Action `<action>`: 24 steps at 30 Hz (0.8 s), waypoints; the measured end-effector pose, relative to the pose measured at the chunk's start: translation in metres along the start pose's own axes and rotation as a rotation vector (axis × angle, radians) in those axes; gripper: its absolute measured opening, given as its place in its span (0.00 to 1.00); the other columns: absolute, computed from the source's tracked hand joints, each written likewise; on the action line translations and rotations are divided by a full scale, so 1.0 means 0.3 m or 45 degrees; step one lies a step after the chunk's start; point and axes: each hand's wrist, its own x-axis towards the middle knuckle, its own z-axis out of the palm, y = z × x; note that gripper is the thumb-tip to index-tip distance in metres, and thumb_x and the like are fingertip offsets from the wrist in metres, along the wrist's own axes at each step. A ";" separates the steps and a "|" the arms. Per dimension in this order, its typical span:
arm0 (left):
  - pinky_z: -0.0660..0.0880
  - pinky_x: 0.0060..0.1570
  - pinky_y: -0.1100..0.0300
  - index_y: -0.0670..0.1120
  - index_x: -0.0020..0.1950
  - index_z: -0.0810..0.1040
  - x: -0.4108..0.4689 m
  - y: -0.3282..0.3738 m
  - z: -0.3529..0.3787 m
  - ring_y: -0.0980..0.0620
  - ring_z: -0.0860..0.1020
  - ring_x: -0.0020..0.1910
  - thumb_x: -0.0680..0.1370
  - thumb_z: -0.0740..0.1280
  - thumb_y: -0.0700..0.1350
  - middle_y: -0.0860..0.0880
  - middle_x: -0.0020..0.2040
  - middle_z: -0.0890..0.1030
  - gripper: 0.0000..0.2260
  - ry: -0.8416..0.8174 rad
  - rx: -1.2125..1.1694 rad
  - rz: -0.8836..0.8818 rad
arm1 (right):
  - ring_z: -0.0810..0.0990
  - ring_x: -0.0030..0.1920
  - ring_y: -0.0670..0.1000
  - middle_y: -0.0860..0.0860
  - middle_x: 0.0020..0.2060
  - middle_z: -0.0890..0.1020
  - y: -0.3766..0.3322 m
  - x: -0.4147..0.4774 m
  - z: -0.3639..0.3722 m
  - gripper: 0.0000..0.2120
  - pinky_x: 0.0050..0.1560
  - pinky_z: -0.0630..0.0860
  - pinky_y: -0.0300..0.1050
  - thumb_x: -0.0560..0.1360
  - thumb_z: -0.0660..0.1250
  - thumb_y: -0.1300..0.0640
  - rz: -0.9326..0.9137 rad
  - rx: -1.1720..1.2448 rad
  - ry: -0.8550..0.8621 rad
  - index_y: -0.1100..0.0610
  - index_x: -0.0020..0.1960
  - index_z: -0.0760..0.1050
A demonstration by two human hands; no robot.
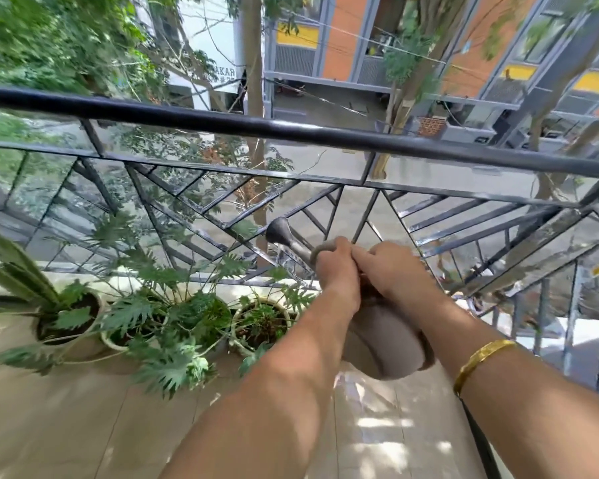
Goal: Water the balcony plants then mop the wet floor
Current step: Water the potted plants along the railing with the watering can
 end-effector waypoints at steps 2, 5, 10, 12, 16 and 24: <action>0.82 0.44 0.44 0.44 0.39 0.78 0.008 0.010 -0.033 0.43 0.81 0.37 0.72 0.66 0.52 0.45 0.36 0.81 0.11 -0.002 -0.088 -0.039 | 0.83 0.52 0.62 0.63 0.49 0.85 -0.044 0.000 0.001 0.33 0.46 0.73 0.50 0.79 0.57 0.31 -0.052 -0.092 -0.044 0.60 0.48 0.82; 0.81 0.40 0.48 0.44 0.43 0.77 0.019 0.028 -0.090 0.45 0.81 0.36 0.74 0.65 0.51 0.43 0.38 0.81 0.10 0.013 -0.254 -0.088 | 0.84 0.52 0.61 0.60 0.48 0.86 -0.118 0.010 0.008 0.32 0.47 0.74 0.49 0.77 0.57 0.30 -0.050 -0.176 -0.125 0.58 0.45 0.81; 0.70 0.25 0.62 0.46 0.38 0.71 0.050 0.041 -0.191 0.50 0.73 0.24 0.78 0.61 0.48 0.49 0.27 0.73 0.10 -0.008 -0.338 -0.169 | 0.84 0.39 0.56 0.54 0.36 0.86 -0.236 0.007 0.044 0.29 0.40 0.79 0.46 0.76 0.61 0.32 -0.012 -0.288 -0.182 0.57 0.40 0.83; 0.67 0.22 0.64 0.46 0.37 0.70 0.058 0.037 -0.224 0.51 0.71 0.22 0.78 0.60 0.49 0.50 0.25 0.71 0.12 -0.023 -0.330 -0.183 | 0.85 0.40 0.57 0.54 0.37 0.86 -0.261 0.009 0.067 0.27 0.44 0.83 0.48 0.75 0.62 0.33 -0.001 -0.312 -0.187 0.57 0.41 0.83; 0.65 0.20 0.65 0.48 0.33 0.72 0.098 0.051 -0.285 0.50 0.70 0.21 0.78 0.61 0.53 0.50 0.24 0.71 0.16 -0.005 -0.332 -0.222 | 0.85 0.44 0.58 0.54 0.39 0.86 -0.326 0.008 0.114 0.26 0.52 0.85 0.53 0.73 0.62 0.34 -0.017 -0.326 -0.192 0.56 0.43 0.83; 0.72 0.25 0.61 0.47 0.36 0.75 0.181 0.100 -0.357 0.46 0.78 0.29 0.71 0.60 0.51 0.45 0.34 0.77 0.10 -0.019 -0.211 -0.245 | 0.82 0.47 0.59 0.55 0.42 0.82 -0.429 0.016 0.161 0.24 0.52 0.82 0.54 0.75 0.59 0.35 -0.085 -0.383 -0.169 0.56 0.40 0.75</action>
